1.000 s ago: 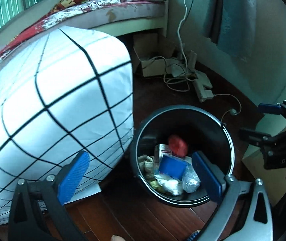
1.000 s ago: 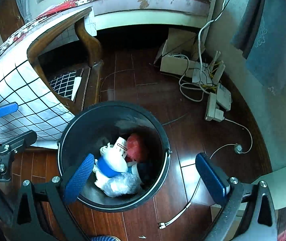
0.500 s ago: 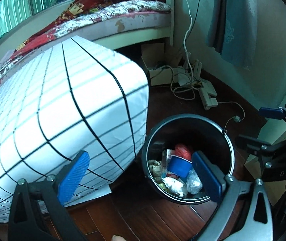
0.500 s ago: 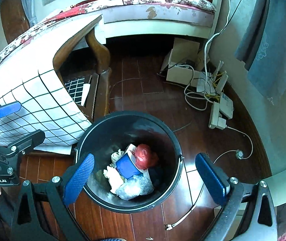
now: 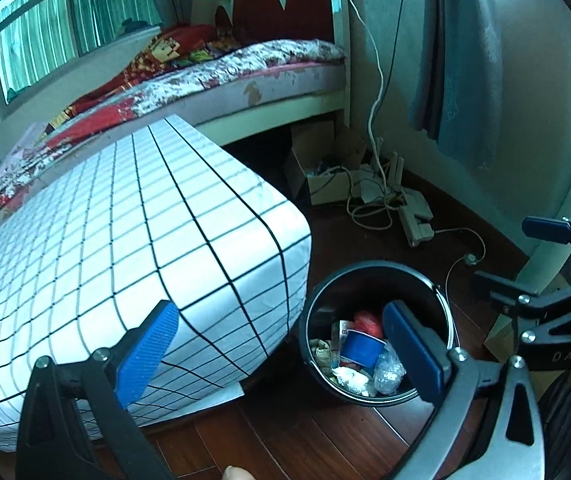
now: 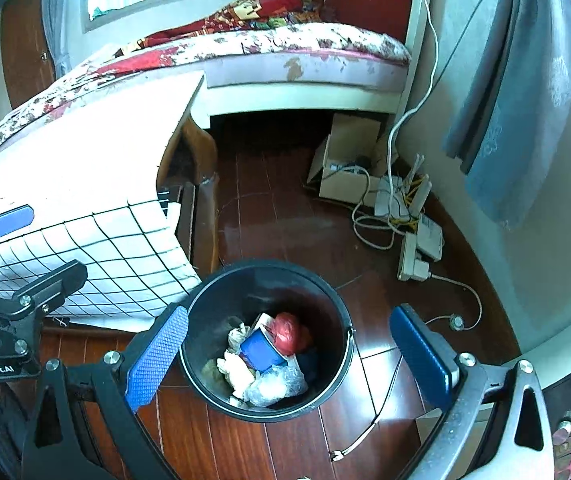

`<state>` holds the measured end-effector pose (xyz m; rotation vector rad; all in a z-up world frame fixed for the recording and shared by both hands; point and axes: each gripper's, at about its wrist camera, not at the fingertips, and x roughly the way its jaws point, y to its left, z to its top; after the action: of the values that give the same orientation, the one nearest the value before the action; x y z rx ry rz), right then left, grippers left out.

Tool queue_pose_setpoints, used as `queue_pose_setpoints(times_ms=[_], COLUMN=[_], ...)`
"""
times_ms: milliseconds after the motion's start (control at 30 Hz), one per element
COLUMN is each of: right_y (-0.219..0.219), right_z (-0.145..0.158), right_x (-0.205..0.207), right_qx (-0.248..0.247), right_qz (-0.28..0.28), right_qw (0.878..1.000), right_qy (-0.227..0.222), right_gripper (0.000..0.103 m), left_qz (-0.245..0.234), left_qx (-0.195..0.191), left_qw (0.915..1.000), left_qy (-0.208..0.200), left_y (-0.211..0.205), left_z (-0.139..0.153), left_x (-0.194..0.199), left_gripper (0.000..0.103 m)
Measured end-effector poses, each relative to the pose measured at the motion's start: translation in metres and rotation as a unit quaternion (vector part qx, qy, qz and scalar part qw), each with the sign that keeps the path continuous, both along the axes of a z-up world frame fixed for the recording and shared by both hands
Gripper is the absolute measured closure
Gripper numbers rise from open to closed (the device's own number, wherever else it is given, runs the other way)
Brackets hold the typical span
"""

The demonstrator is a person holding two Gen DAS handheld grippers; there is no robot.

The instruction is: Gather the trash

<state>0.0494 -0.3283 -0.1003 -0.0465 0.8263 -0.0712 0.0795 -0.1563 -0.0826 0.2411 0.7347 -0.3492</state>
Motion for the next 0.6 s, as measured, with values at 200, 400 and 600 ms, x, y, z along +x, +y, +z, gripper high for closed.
queue_pose_setpoints(times_ms=[200,400,600], right_y=[0.011,0.027,0.044], right_z=[0.028,0.059,0.093], right_x=[-0.012,-0.029,-0.045], right_qx=[0.0,-0.006,-0.006], right_qz=[-0.01,-0.015,-0.015], right_qw=[1.0,0.999,0.998], right_qy=[-0.018,-0.038,-0.063], right_gripper=[0.001,0.001,0.001], left_qz=[0.013,0.039,0.056], left_qx=[-0.007,-0.013,-0.026], left_qw=[0.9998,0.9987,0.9974], left_qy=[-0.014,-0.03,-0.036], left_y=[0.013,0.029,0.045], left_z=[0.022,0.045,0.067], left_x=[-0.006,-0.016,-0.034], left_gripper=[0.001,0.001,0.001])
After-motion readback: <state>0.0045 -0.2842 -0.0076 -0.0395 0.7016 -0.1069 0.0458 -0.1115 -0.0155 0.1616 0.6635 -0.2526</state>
